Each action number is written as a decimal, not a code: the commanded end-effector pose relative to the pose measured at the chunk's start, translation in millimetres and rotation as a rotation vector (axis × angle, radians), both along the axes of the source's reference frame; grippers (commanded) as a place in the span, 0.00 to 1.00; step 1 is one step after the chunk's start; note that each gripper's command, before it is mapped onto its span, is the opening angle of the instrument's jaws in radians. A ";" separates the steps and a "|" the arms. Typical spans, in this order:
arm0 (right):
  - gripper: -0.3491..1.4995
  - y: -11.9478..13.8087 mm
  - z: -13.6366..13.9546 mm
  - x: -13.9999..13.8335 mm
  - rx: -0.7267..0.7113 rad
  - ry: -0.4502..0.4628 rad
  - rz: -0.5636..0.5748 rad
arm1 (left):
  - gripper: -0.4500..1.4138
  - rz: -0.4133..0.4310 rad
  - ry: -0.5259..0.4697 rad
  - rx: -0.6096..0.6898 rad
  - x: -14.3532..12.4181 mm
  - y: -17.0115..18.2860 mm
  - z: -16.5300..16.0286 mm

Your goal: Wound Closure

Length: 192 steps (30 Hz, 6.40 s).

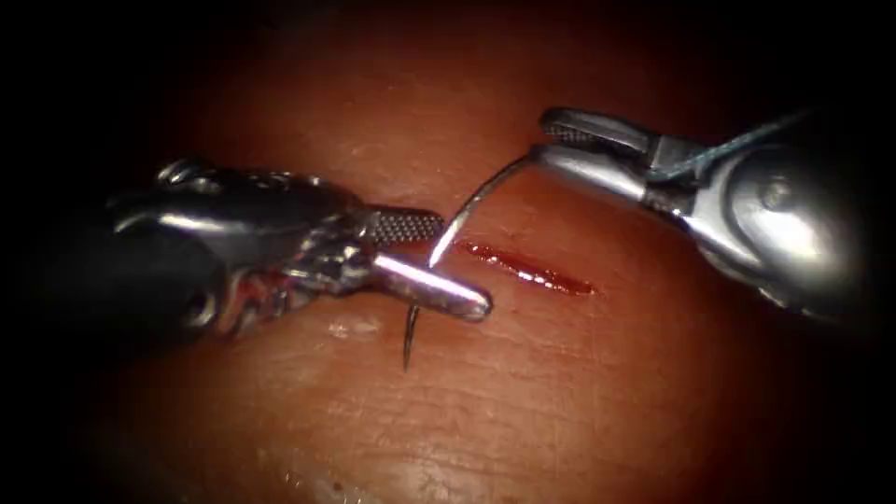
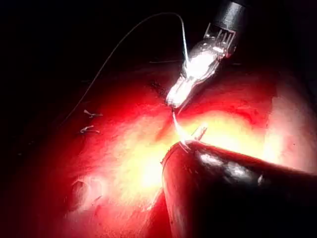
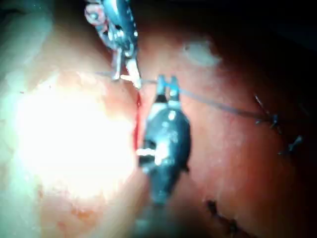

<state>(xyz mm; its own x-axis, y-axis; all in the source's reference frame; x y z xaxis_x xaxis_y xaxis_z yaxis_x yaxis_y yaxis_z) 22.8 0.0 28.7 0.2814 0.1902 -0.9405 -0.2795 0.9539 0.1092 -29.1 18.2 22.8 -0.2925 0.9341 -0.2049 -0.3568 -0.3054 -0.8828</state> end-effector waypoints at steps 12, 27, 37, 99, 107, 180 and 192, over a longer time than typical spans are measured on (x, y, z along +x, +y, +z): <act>0.00 -0.2 0.1 1.4 -0.076 -0.023 -0.051 | 0.00 0.016 0.006 -0.018 0.5 0.3 0.0; 0.71 0.1 0.2 3.1 -0.026 0.020 -0.008 | 0.00 -0.073 -0.024 0.132 0.7 0.4 -0.5; 0.81 0.3 0.0 3.4 0.022 0.110 0.060 | 0.00 -0.157 -0.192 0.323 0.5 0.7 -0.8; 0.00 4.2 3.8 2.9 -0.242 -0.241 -0.195 | 0.54 0.143 -0.043 -0.372 3.4 -1.4 5.5; 0.00 4.4 5.1 3.7 -0.309 -0.270 -0.218 | 0.41 0.165 -0.058 -0.368 1.9 -2.5 6.7; 0.00 -1.1 7.3 5.5 -0.578 -0.438 -0.305 | 0.23 0.205 -0.050 -0.368 1.6 -4.1 10.3; 0.00 0.8 9.2 4.6 -0.322 -0.397 -0.196 | 0.21 0.217 -0.039 -0.368 1.9 -4.1 10.7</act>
<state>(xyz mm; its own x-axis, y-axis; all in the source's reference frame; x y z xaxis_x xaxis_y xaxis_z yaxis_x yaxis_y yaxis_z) 26.9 0.6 37.3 0.6260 -0.1573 -0.7638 -0.0651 0.9655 -0.2522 -26.6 13.9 33.0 -0.4616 0.7145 -0.5257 -0.2196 -0.6662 -0.7127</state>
